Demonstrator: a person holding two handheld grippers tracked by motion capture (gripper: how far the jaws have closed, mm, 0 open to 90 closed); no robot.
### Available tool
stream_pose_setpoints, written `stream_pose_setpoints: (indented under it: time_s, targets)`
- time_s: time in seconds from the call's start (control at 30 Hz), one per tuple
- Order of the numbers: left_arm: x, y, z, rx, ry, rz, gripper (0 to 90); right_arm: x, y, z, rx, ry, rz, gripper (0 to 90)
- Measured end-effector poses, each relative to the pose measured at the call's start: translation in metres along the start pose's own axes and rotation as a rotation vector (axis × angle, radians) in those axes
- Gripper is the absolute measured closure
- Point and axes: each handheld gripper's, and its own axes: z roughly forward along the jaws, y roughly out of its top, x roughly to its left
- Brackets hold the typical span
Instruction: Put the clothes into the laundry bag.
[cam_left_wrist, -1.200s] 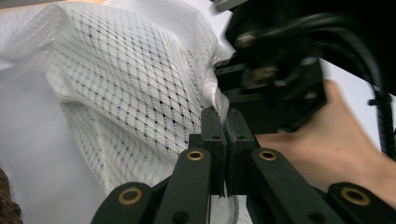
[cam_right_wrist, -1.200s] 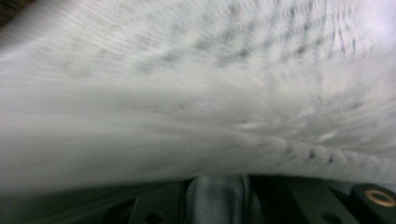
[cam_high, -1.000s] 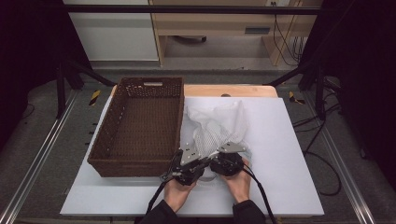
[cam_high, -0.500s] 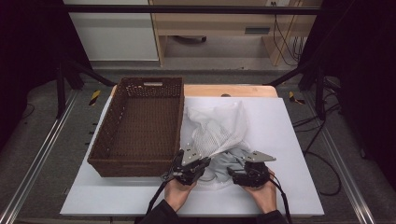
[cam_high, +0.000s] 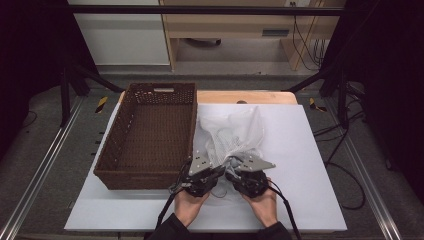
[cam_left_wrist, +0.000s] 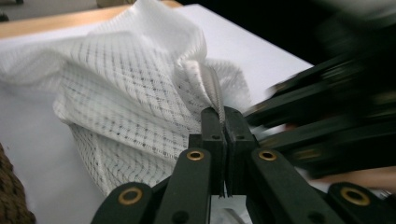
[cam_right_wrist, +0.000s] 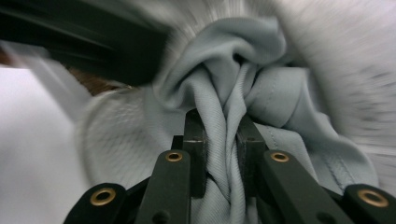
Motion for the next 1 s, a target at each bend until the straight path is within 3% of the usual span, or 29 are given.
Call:
stream_pose_setpoints:
  time_s: [0.07,0.13,0.17,0.23,0.27,0.33,0.37,0.43,0.47,0.6,0.7,0.77,0.8,0.83,0.87,0.93,1.0]
  targets:
    - [-0.001,0.002,-0.002,-0.01,-0.014,0.001,87.9,-0.004,0.0,0.025,0.044,-0.014,0.042,78.8]
    - [-0.003,0.001,-0.002,0.0,-0.007,0.018,87.9,-0.007,-0.002,0.043,0.056,-0.074,0.037,78.8]
    - [-0.003,0.001,-0.002,0.007,-0.001,0.023,87.9,-0.012,-0.005,0.051,0.036,-0.115,0.07,79.0]
    - [-0.003,-0.001,-0.002,0.01,0.007,0.024,87.9,-0.018,-0.006,0.053,-0.018,-0.229,0.098,78.8]
    - [-0.001,-0.001,-0.002,0.012,0.011,0.02,87.8,-0.024,-0.008,0.051,-0.033,-0.343,0.092,77.0]
    - [0.002,-0.004,0.001,0.021,0.015,0.006,87.8,-0.028,-0.009,0.047,-0.04,-0.331,0.117,74.4]
    - [0.003,-0.005,0.003,0.029,0.017,0.003,87.8,-0.031,-0.01,0.042,-0.061,-0.3,0.132,66.6]
    - [0.003,-0.008,0.008,0.049,0.023,0.006,87.7,-0.028,-0.011,0.032,-0.054,-0.278,0.089,50.8]
    - [0.002,-0.009,0.011,0.056,0.026,0.01,87.7,-0.024,-0.012,0.021,-0.046,-0.232,0.061,36.7]
    - [0.0,-0.012,0.017,0.076,0.037,0.022,87.6,-0.019,-0.015,0.004,-0.01,-0.196,0.029,28.9]
    - [0.0,-0.013,0.019,0.083,0.041,0.024,87.6,-0.022,-0.021,-0.003,-0.009,-0.19,0.028,34.2]
    - [0.0,-0.014,0.021,0.09,0.047,0.029,87.6,-0.029,-0.026,0.004,0.029,-0.206,0.06,38.0]
    - [0.001,-0.015,0.021,0.091,0.048,0.028,87.6,-0.033,-0.028,0.009,0.055,-0.201,0.078,42.1]
    - [0.002,-0.015,0.022,0.091,0.05,0.03,87.6,-0.037,-0.031,0.016,0.072,-0.19,0.105,54.4]
    - [0.003,-0.016,0.022,0.095,0.054,0.028,87.6,-0.037,-0.031,0.016,0.072,-0.19,0.105,54.4]
    - [0.005,-0.016,0.023,0.094,0.054,0.016,87.6,-0.038,-0.03,0.017,0.051,-0.195,0.112,70.3]
    - [0.006,-0.015,0.022,0.092,0.049,0.011,87.6,-0.037,-0.026,0.011,0.028,-0.19,0.115,75.3]
